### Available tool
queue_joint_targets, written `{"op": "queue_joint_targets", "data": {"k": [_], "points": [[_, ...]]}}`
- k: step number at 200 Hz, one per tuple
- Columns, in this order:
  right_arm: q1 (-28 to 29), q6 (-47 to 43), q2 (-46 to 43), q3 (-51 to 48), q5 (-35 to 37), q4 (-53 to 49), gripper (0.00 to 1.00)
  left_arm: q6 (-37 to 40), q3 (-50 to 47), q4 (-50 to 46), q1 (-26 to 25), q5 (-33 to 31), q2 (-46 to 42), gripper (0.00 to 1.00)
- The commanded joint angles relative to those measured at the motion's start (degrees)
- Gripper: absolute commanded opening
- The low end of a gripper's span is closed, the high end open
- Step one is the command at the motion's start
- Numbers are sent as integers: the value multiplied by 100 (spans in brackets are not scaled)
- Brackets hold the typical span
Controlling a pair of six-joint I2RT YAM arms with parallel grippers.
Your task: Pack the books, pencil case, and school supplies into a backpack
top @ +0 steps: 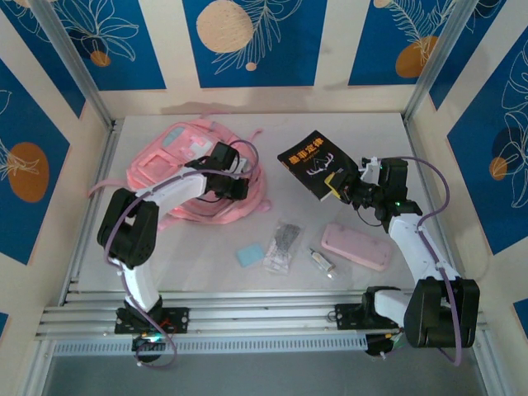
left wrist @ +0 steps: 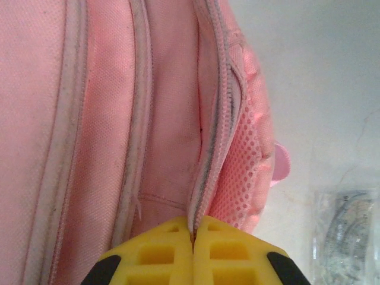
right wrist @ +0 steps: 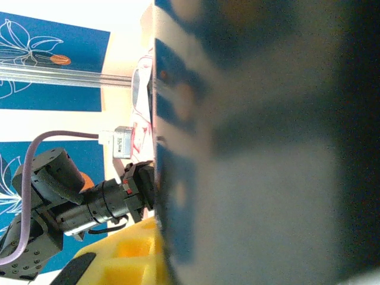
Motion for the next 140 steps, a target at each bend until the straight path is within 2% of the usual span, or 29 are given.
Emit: {"op": "queue_joint_targets", "data": {"k": [1, 67, 108, 140], "points": [[-24, -193, -142, 5, -282, 253, 0, -450, 115, 173, 200, 568, -555, 0], [162, -88, -86, -66, -394, 454, 0, -550, 475, 213, 467, 889, -914, 0], [758, 177, 255, -163, -279, 913, 0, -659, 1122, 357, 630, 1062, -1080, 0], [1408, 549, 944, -24, -172, 1634, 0, -991, 1403, 805, 629, 1396, -1046, 0]]}}
